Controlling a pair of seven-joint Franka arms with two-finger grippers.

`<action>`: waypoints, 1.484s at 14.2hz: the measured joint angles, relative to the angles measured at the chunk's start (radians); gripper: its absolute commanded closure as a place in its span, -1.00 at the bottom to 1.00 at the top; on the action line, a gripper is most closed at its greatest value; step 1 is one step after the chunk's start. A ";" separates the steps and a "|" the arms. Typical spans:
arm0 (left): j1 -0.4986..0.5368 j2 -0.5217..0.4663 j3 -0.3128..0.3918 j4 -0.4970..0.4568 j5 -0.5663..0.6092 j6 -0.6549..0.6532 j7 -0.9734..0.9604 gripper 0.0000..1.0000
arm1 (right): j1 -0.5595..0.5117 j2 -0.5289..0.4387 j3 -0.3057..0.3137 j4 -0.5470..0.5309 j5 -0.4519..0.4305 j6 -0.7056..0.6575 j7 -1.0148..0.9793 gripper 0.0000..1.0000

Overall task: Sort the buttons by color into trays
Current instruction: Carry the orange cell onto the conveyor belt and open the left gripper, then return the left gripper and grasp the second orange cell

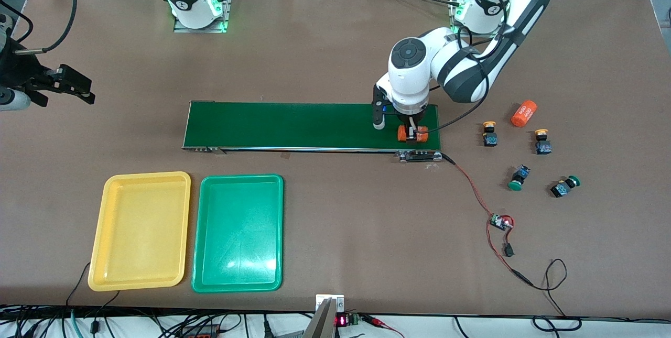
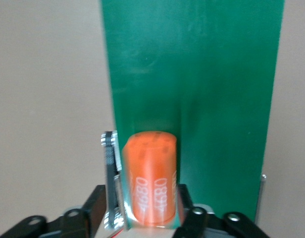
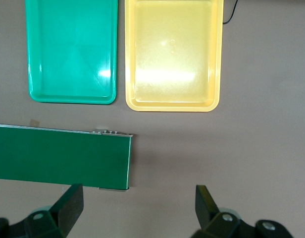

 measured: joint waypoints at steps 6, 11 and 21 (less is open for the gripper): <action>0.048 -0.134 0.003 0.007 0.000 -0.039 0.006 -1.00 | 0.000 0.000 0.000 0.000 0.000 0.000 0.000 -1.00; 0.338 -0.142 0.066 0.012 -0.073 -0.038 0.016 -1.00 | 0.000 0.001 0.000 0.000 0.000 0.000 0.000 -1.00; 0.620 -0.120 0.111 -0.220 -0.373 -0.036 -0.137 -1.00 | 0.000 0.011 0.000 0.000 0.000 0.021 0.000 -1.00</action>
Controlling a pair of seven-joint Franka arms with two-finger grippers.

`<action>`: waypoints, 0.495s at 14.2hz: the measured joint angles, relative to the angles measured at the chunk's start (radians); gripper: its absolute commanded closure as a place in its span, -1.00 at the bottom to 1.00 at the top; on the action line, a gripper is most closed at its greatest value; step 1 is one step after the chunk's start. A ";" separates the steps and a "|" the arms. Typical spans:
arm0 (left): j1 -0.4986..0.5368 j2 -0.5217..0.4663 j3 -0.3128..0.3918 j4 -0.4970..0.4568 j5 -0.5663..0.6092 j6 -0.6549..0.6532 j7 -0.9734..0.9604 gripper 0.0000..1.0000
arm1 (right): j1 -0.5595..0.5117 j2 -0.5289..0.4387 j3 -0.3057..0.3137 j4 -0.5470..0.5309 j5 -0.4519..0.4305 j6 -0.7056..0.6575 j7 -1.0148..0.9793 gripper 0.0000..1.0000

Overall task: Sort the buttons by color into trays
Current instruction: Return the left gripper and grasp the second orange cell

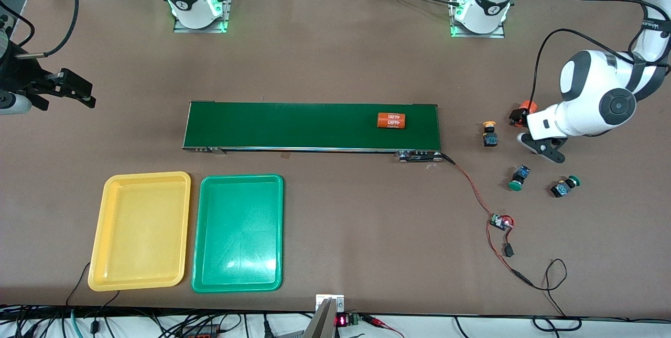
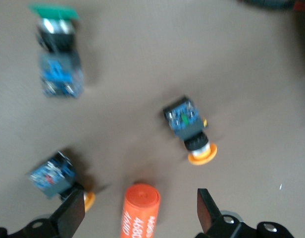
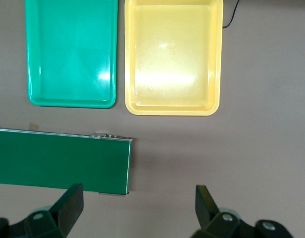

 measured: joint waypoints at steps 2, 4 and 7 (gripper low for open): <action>0.037 -0.014 -0.001 -0.045 0.000 0.012 0.041 -1.00 | 0.000 0.000 0.000 0.000 0.000 0.001 0.000 -1.00; 0.069 -0.032 -0.001 -0.082 0.000 0.038 0.085 -1.00 | 0.000 0.000 0.000 0.000 0.000 0.002 0.000 -1.00; 0.094 -0.037 -0.001 -0.157 0.000 0.147 0.126 -1.00 | 0.000 0.000 0.000 0.000 0.001 0.003 0.000 -1.00</action>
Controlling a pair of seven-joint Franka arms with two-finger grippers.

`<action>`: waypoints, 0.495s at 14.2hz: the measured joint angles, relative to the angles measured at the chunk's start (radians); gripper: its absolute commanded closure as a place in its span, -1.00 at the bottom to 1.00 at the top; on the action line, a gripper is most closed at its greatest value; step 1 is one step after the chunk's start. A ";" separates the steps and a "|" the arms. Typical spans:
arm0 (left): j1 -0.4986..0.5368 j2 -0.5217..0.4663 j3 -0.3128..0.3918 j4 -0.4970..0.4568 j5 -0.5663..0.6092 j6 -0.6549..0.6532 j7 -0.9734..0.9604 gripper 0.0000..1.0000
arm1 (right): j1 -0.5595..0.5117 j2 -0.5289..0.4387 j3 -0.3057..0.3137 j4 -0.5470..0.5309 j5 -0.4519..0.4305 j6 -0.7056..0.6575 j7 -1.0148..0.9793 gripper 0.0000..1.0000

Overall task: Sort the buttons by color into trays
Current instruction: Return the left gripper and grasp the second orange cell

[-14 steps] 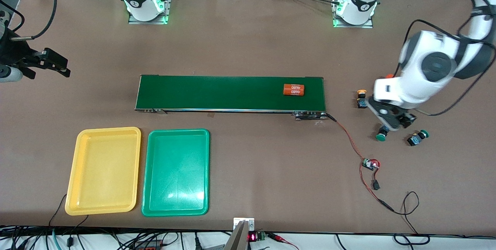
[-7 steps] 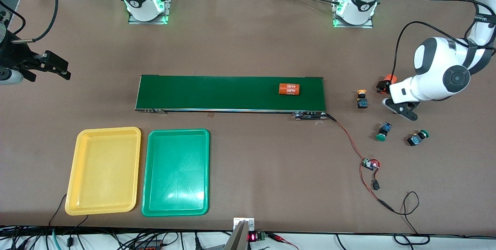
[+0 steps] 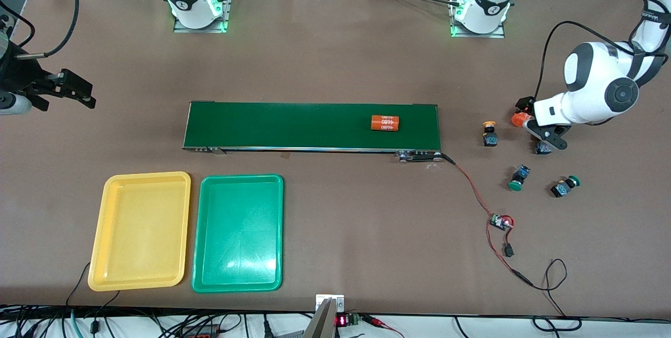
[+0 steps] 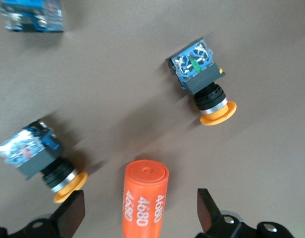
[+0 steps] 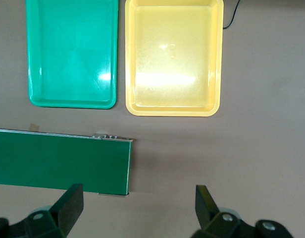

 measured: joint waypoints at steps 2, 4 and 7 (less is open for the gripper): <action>0.004 0.000 0.000 -0.071 0.000 0.075 0.003 -1.00 | 0.000 0.000 0.000 0.000 0.000 0.000 0.000 -1.00; 0.017 0.000 0.000 -0.134 0.000 0.132 0.006 -1.00 | 0.000 0.000 0.000 0.000 0.000 0.000 0.000 -1.00; 0.031 -0.004 0.000 -0.160 0.000 0.153 0.047 -1.00 | 0.000 0.028 0.000 -0.004 0.000 -0.002 0.000 -1.00</action>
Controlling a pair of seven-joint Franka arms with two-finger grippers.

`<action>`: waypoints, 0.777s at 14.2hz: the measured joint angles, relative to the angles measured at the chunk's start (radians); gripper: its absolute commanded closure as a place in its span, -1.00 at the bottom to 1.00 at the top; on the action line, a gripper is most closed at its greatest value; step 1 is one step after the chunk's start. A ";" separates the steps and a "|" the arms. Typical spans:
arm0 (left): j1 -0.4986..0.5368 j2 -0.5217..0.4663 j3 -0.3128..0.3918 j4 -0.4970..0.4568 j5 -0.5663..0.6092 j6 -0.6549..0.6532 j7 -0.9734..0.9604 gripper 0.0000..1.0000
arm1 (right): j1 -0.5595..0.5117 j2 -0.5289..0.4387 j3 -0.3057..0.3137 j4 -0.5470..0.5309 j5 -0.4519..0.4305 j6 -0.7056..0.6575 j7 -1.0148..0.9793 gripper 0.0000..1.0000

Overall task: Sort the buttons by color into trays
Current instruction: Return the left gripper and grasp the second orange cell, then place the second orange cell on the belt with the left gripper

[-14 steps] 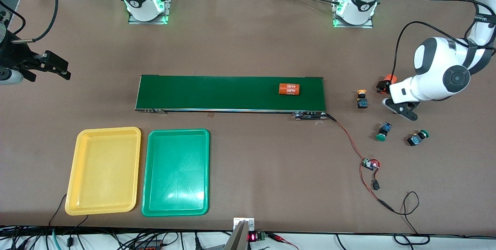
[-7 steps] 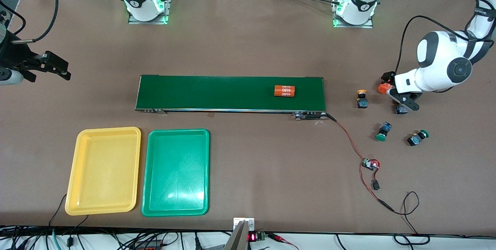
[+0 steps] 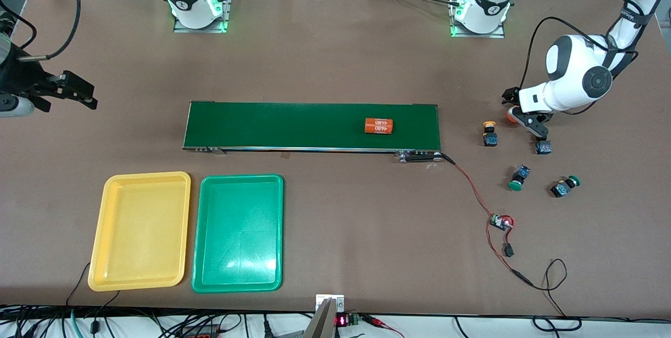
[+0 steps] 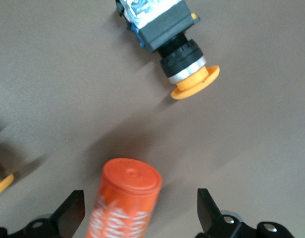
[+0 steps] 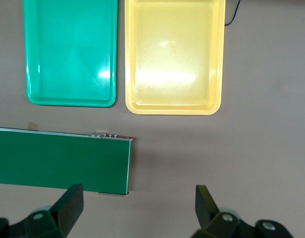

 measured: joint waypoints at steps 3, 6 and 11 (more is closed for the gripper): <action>0.001 -0.010 0.000 0.000 0.000 0.021 0.026 -1.00 | 0.000 0.068 0.000 -0.002 0.000 0.002 -0.001 -1.00; 0.002 -0.011 0.007 -0.001 0.000 0.031 0.060 -1.00 | 0.001 0.081 0.001 -0.002 0.000 0.001 -0.002 -1.00; 0.021 -0.010 0.023 -0.038 0.000 0.031 0.084 -1.00 | 0.002 0.080 0.003 -0.003 0.000 -0.026 -0.003 -1.00</action>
